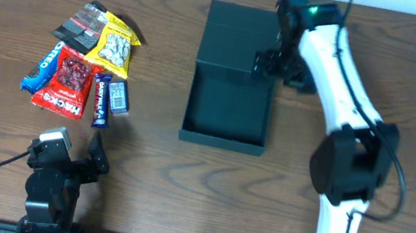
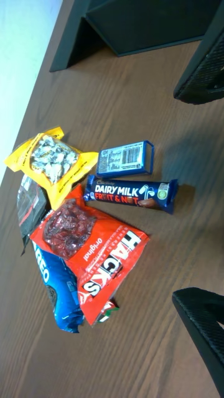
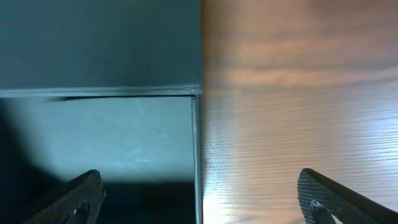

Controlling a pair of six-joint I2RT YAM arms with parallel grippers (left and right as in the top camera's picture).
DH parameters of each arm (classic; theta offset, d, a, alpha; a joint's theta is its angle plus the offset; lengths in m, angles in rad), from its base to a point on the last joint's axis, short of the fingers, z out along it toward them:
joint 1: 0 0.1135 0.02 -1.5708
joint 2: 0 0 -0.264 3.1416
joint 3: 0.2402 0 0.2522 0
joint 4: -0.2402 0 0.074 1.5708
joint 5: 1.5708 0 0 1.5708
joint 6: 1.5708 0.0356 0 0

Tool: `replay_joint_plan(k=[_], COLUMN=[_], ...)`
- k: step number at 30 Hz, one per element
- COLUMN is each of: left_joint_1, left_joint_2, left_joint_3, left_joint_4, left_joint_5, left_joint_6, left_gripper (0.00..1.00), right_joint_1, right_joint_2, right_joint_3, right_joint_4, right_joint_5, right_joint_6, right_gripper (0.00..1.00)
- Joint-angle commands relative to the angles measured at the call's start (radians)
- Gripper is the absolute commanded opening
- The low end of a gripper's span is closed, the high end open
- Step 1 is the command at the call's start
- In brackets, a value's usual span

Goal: Pack container

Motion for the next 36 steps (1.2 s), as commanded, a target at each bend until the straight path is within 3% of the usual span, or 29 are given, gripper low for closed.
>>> replay_joint_plan(k=[1, 5, 10, 22, 24, 27, 28, 34, 36], left_joint_1=[0.001, 0.001, 0.001, 0.001, 0.001, 0.001, 0.001, 0.001, 0.001], left_joint_2=[-0.006, -0.006, -0.006, -0.006, -0.006, -0.006, -0.006, -0.006, -0.006], left_joint_3=[-0.018, -0.018, -0.018, -0.018, -0.018, -0.018, -0.019, -0.018, -0.018], left_joint_4=[0.0, 0.0, 0.0, 0.042, 0.079, 0.093, 0.089, 0.152, 0.245], left_joint_5=[-0.003, -0.003, -0.003, -0.018, 0.043, 0.285, 0.337, 0.334, 0.335], left_joint_6=[0.004, 0.004, 0.004, -0.01, -0.11, -0.425, -0.474, -0.724, -0.729], left_gripper=[0.95, 0.95, 0.95, 0.95, 0.95, 0.95, 0.95, 0.95, 0.95], right_joint_1=[0.001, -0.015, -0.015, -0.013, -0.013, -0.013, -0.013, -0.013, -0.013], right_joint_2=[-0.221, -0.382, -0.519, -0.589, -0.589, -0.589, -0.589, -0.589, -0.589], right_joint_3=[0.096, 0.099, 0.099, 0.098, 0.098, 0.098, 0.098, 0.098, 0.098], right_joint_4=[0.013, 0.094, 0.137, 0.139, 0.14, 0.14, 0.144, 0.169, 0.18], right_joint_5=[0.135, 0.154, 0.153, 0.135, 0.135, 0.135, 0.135, 0.135, 0.135], right_joint_6=[-0.043, -0.14, -0.14, -0.141, -0.141, -0.15, -0.163, -0.178, -0.178], right_gripper=[0.99, 0.99, 0.99, 0.99, 0.99, 0.99, 0.99, 0.99, 0.99])
